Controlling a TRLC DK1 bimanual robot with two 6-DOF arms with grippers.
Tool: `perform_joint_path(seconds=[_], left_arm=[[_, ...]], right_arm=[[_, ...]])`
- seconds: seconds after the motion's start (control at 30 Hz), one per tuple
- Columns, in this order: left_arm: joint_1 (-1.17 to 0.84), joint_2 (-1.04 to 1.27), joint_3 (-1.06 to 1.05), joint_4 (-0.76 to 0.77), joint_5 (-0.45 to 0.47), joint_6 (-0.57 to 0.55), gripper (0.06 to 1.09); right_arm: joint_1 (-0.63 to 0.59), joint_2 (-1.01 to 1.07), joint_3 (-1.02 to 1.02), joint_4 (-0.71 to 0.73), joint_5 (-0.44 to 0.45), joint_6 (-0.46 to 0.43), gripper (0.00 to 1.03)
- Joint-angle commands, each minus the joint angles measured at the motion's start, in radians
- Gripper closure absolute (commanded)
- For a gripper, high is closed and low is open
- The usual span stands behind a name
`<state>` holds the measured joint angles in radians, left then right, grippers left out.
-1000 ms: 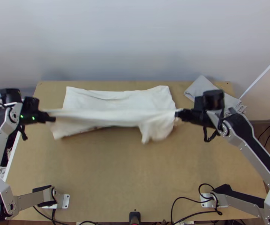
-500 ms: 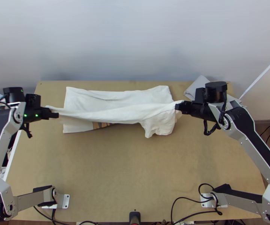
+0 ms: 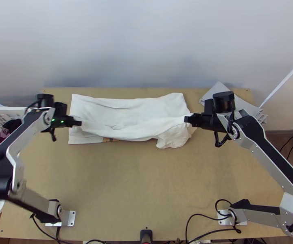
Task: Fold the t-shirt
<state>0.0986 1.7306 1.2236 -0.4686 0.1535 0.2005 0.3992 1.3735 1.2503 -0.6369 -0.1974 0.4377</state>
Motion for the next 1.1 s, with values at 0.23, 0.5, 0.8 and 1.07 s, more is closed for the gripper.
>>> perform_joint_path(seconds=[0.23,0.5,0.8,1.07], left_arm=[[0.013,0.228,0.228,0.062,0.003,-0.073,1.04],[0.003,0.244,0.277,0.11,0.003,-0.128,0.85],[0.023,0.215,0.26,0.054,0.008,-0.174,0.09],[0.093,0.221,0.283,-0.114,0.207,-0.193,0.2]], right_arm=[[0.026,0.058,-0.066,0.039,0.026,0.016,1.0],[0.066,0.079,-0.081,0.065,0.046,0.027,1.0],[0.09,0.084,-0.089,0.068,0.053,0.033,1.0],[0.096,0.078,-0.101,0.068,0.058,0.038,1.0]])
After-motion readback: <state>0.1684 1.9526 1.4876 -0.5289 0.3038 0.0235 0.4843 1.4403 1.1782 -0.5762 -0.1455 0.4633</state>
